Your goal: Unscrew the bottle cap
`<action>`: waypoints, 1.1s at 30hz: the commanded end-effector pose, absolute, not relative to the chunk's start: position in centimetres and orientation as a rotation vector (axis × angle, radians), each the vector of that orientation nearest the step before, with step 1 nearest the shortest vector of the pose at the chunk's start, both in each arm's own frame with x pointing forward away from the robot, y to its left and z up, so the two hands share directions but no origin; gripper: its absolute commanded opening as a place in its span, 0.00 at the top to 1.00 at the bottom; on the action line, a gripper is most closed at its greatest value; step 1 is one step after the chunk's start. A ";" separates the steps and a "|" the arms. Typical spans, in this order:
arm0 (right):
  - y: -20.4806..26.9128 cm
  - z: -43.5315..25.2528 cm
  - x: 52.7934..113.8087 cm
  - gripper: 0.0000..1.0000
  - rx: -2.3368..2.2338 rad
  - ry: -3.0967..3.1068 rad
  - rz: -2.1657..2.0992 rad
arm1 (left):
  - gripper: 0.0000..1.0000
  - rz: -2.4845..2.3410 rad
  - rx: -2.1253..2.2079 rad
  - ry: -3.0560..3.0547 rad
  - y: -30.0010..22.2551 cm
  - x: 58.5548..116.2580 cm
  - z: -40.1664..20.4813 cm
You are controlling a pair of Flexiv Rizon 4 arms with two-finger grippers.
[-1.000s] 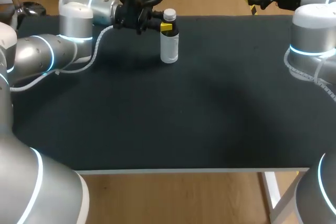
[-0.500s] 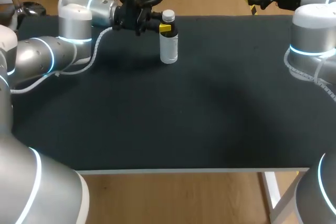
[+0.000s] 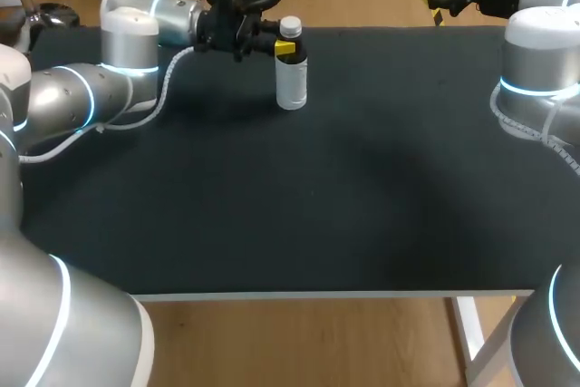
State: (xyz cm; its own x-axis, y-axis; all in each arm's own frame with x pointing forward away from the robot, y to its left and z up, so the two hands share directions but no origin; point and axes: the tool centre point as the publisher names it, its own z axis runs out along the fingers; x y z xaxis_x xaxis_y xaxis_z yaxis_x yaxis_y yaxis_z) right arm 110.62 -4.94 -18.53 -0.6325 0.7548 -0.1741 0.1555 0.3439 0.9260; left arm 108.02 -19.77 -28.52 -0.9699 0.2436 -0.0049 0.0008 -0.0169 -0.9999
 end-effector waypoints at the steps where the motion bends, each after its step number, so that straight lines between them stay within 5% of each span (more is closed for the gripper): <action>1: -5.0 -18.5 110.6 0.00 0.792 2.012 1.292 | 1.00 2.067 -0.341 -2.020 -19.8 108.8 -28.9; 10: -4.8 -18.7 110.7 0.00 0.779 2.024 1.345 | 1.00 2.067 -0.341 -2.020 -19.8 108.8 -28.9; 33: 5.1 -20.8 108.3 0.00 0.339 2.306 1.876 | 1.00 2.067 -0.341 -2.020 -19.8 108.8 -28.9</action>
